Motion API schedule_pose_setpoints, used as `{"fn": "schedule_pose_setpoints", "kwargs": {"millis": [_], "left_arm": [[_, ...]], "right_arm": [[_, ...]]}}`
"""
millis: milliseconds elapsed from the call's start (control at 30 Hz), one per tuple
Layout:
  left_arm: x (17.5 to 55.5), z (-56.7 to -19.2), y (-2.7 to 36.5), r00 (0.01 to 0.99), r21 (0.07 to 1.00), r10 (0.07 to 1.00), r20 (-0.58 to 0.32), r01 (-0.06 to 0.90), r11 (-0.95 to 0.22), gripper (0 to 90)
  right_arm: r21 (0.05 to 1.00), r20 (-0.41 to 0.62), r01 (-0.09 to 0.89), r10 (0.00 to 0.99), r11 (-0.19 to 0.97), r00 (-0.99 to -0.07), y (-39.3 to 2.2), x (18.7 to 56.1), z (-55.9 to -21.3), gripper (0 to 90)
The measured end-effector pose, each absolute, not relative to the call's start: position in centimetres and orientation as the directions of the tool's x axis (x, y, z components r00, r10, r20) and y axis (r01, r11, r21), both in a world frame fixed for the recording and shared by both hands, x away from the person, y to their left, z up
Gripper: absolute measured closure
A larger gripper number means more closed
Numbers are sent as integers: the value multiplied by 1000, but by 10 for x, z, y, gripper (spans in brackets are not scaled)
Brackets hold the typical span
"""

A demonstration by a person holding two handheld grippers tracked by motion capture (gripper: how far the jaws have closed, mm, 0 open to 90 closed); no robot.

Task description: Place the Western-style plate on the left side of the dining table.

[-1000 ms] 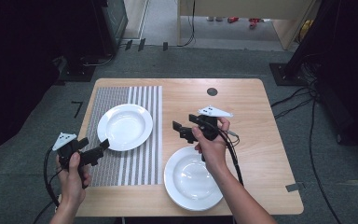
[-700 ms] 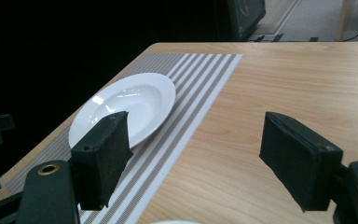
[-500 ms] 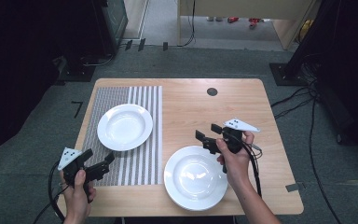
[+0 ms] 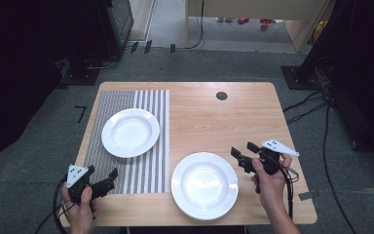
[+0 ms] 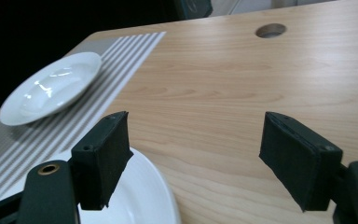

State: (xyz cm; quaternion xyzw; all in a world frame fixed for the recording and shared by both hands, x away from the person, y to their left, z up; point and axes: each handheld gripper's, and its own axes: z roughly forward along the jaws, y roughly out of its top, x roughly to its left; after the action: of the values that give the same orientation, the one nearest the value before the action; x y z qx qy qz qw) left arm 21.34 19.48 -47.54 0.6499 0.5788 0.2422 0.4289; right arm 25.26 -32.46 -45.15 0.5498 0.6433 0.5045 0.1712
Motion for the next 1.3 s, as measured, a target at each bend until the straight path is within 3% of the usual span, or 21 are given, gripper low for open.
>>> {"fn": "schedule_pose_setpoints", "kwargs": {"millis": [833,1133,1300], "left_arm": [[212,-508,230,103,782,994,-25,622,-45,111],[216,-517,230,94,738,995,31,670,-86,110],[216,-519,230,82,737,997,15,673,-67,102]], "right_arm": [[799,275,574,958,-180,-82,-428,220,-505,250],[773,215,615,976,-156,-23,-448,210,-524,244],[767,170,631,985,-117,-24,-446,210,-524,236]]}}
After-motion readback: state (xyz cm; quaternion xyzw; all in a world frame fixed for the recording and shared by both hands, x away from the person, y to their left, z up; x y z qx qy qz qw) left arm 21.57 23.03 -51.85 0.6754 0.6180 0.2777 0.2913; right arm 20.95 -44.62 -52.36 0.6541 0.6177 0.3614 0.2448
